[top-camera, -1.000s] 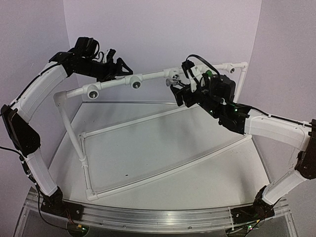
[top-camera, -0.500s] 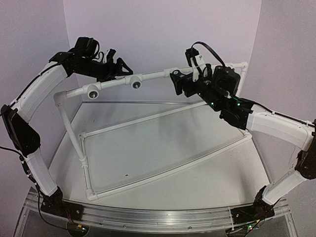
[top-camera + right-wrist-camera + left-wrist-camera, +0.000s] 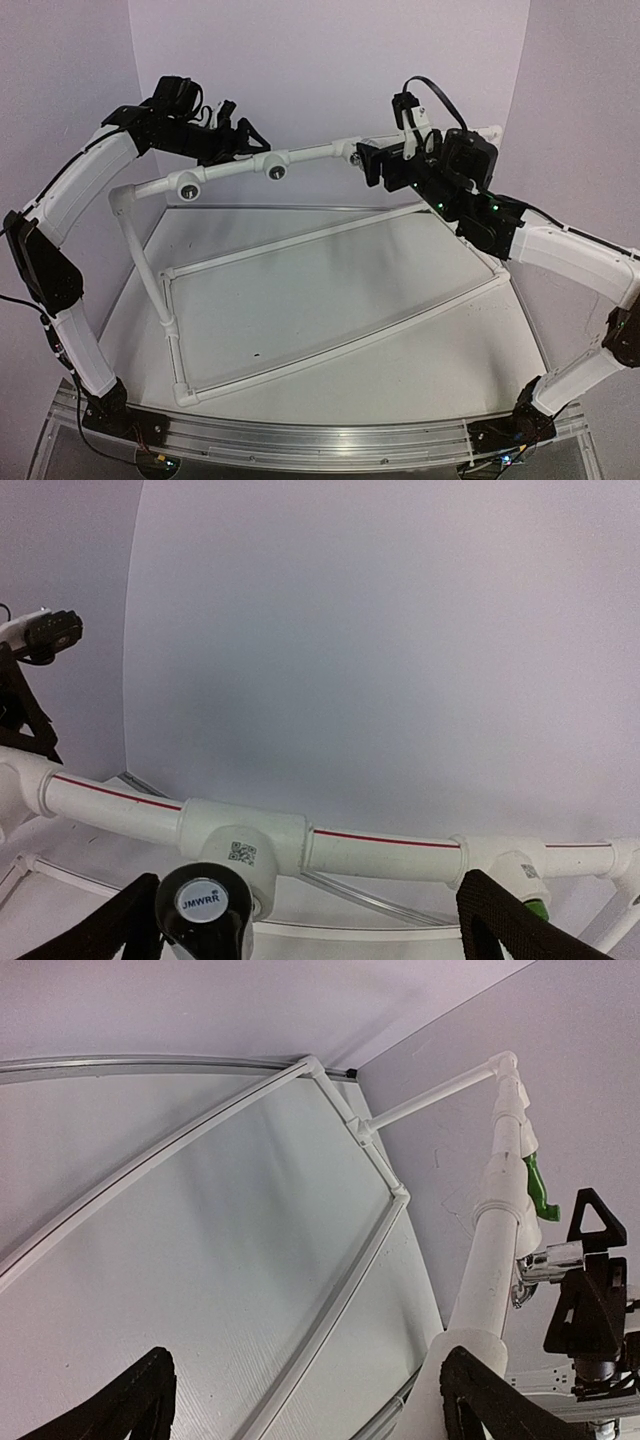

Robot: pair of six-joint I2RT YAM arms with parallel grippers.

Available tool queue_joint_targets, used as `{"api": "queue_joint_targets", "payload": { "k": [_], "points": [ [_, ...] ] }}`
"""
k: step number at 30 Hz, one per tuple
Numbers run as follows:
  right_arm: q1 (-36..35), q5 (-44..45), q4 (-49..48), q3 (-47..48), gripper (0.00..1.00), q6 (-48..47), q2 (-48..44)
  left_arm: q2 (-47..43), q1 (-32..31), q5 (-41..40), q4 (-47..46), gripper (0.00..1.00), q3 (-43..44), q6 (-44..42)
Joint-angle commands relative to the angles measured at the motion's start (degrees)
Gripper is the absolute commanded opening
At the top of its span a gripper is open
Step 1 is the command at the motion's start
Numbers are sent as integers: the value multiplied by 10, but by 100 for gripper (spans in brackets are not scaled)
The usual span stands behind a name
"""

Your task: Install the water faucets

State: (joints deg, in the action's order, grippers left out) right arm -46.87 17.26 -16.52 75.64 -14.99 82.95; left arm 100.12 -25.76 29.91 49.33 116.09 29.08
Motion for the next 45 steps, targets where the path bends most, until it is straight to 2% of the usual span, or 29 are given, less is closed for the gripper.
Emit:
{"api": "queue_joint_targets", "payload": {
  "k": [1, 9, 15, 35, 45],
  "points": [
    [21, 8, 22, 30, 98, 43, -18, 8, -3, 11, 2, 91, 13, -1],
    [61, -17, 49, 27, 98, 70, -13, 9, -3, 9, 7, 91, 17, 0],
    [73, -39, 54, 1, 98, 56, -19, 10, -3, 10, 5, 91, 18, 2],
    [83, -46, 40, -85, 98, 12, 6, 11, -3, 10, 11, 91, 26, 3],
    [73, -85, 32, -85, 96, -29, 4, 10, -3, 11, 10, 91, 22, 5]
  ]
}}
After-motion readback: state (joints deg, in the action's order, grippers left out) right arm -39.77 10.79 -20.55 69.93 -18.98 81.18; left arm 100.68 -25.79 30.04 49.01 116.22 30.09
